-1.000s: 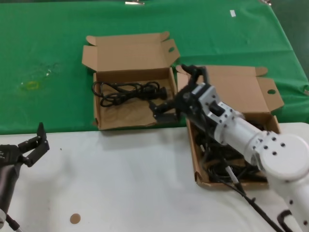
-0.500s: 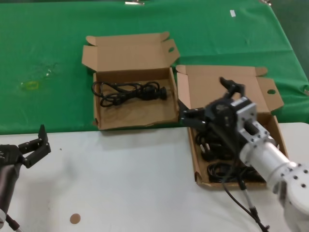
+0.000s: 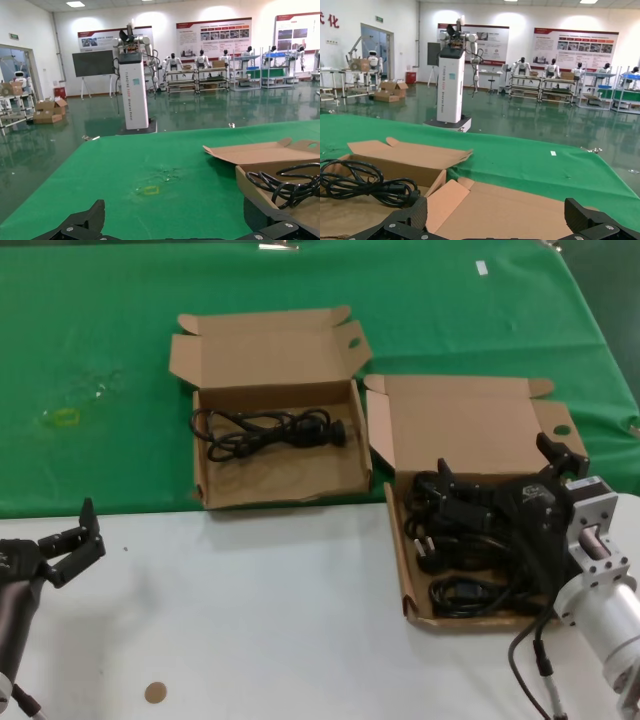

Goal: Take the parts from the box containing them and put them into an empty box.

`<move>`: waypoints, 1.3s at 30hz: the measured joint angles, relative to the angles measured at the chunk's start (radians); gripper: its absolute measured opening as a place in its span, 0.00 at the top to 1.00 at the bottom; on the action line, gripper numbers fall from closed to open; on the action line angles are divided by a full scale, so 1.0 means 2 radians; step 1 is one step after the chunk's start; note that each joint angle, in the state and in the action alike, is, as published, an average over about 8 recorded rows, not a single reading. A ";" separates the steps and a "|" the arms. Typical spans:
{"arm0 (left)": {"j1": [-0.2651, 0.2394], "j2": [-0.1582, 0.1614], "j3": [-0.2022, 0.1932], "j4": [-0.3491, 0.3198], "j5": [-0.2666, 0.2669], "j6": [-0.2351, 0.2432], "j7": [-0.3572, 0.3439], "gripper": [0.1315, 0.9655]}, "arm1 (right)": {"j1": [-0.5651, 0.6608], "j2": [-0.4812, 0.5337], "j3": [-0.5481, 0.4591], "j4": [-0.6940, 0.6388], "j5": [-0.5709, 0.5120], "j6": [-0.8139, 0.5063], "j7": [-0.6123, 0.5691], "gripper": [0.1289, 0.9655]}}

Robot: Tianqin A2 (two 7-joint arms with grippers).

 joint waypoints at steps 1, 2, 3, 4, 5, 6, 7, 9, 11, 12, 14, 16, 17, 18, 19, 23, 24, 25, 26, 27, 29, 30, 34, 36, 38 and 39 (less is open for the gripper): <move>0.000 0.000 0.000 0.000 0.000 0.000 0.000 0.00 | -0.003 0.000 0.001 0.002 0.002 0.002 0.000 0.00; 0.000 0.000 0.000 0.000 0.000 0.000 0.000 0.00 | -0.004 0.000 0.002 0.003 0.003 0.003 0.000 0.00; 0.000 0.000 0.000 0.000 0.000 0.000 0.000 0.00 | -0.005 0.000 0.003 0.003 0.003 0.003 0.000 0.00; 0.000 0.000 0.000 0.000 0.000 0.000 0.000 0.00 | -0.005 0.000 0.003 0.004 0.003 0.004 0.000 0.00; 0.000 0.000 0.000 0.000 0.000 0.000 0.000 0.00 | -0.006 0.000 0.003 0.004 0.004 0.004 0.000 0.00; 0.000 0.000 0.000 0.000 0.000 0.000 0.000 0.00 | -0.006 0.001 0.003 0.004 0.004 0.004 0.000 0.00; 0.000 0.000 0.000 0.000 0.000 0.000 0.000 0.00 | -0.006 0.001 0.003 0.004 0.004 0.004 0.000 0.00; 0.000 0.000 0.000 0.000 0.000 0.000 0.000 0.00 | -0.006 0.001 0.003 0.004 0.004 0.004 0.000 0.00; 0.000 0.000 0.000 0.000 0.000 0.000 0.000 0.00 | -0.006 0.001 0.003 0.004 0.004 0.004 0.000 0.00; 0.000 0.000 0.000 0.000 0.000 0.000 0.000 0.00 | -0.006 0.001 0.003 0.004 0.004 0.004 0.000 0.00; 0.000 0.000 0.000 0.000 0.000 0.000 0.000 0.00 | -0.006 0.001 0.003 0.004 0.004 0.004 0.000 0.00; 0.000 0.000 0.000 0.000 0.000 0.000 0.000 0.00 | -0.006 0.001 0.003 0.004 0.004 0.004 0.000 0.00; 0.000 0.000 0.000 0.000 0.000 0.000 0.000 0.00 | -0.006 0.001 0.003 0.004 0.004 0.004 0.000 0.00; 0.000 0.000 0.000 0.000 0.000 0.000 0.000 0.00 | -0.006 0.001 0.003 0.004 0.004 0.004 0.000 0.00; 0.000 0.000 0.000 0.000 0.000 0.000 0.000 0.00 | -0.006 0.001 0.003 0.004 0.004 0.004 0.000 0.00; 0.000 0.000 0.000 0.000 0.000 0.000 0.000 0.00 | -0.006 0.001 0.003 0.004 0.004 0.004 0.000 0.00; 0.000 0.000 0.000 0.000 0.000 0.000 0.000 0.00 | -0.006 0.001 0.003 0.004 0.004 0.004 0.000 0.00; 0.000 0.000 0.000 0.000 0.000 0.000 0.000 0.00 | -0.006 0.001 0.003 0.004 0.004 0.004 0.000 0.00; 0.000 0.000 0.000 0.000 0.000 0.000 0.000 0.00 | -0.006 0.001 0.003 0.004 0.004 0.004 0.000 0.00; 0.000 0.000 0.000 0.000 0.000 0.000 0.000 0.00 | -0.006 0.001 0.003 0.004 0.004 0.004 0.000 0.00; 0.000 0.000 0.000 0.000 0.000 0.000 0.000 0.00 | -0.006 0.001 0.003 0.004 0.004 0.004 0.000 0.00; 0.000 0.000 0.000 0.000 0.000 0.000 0.000 0.00 | -0.006 0.001 0.003 0.004 0.004 0.004 0.000 0.00; 0.000 0.000 0.000 0.000 0.000 0.000 0.000 0.00 | -0.006 0.001 0.003 0.004 0.004 0.004 0.000 0.00; 0.000 0.000 0.000 0.000 0.000 0.000 0.000 0.00 | -0.006 0.001 0.003 0.004 0.004 0.004 0.000 0.00; 0.000 0.000 0.000 0.000 0.000 0.000 0.000 0.00 | -0.006 0.001 0.003 0.004 0.004 0.004 0.000 0.00; 0.000 0.000 0.000 0.000 0.000 0.000 0.000 0.00 | -0.006 0.001 0.003 0.004 0.004 0.004 0.000 0.00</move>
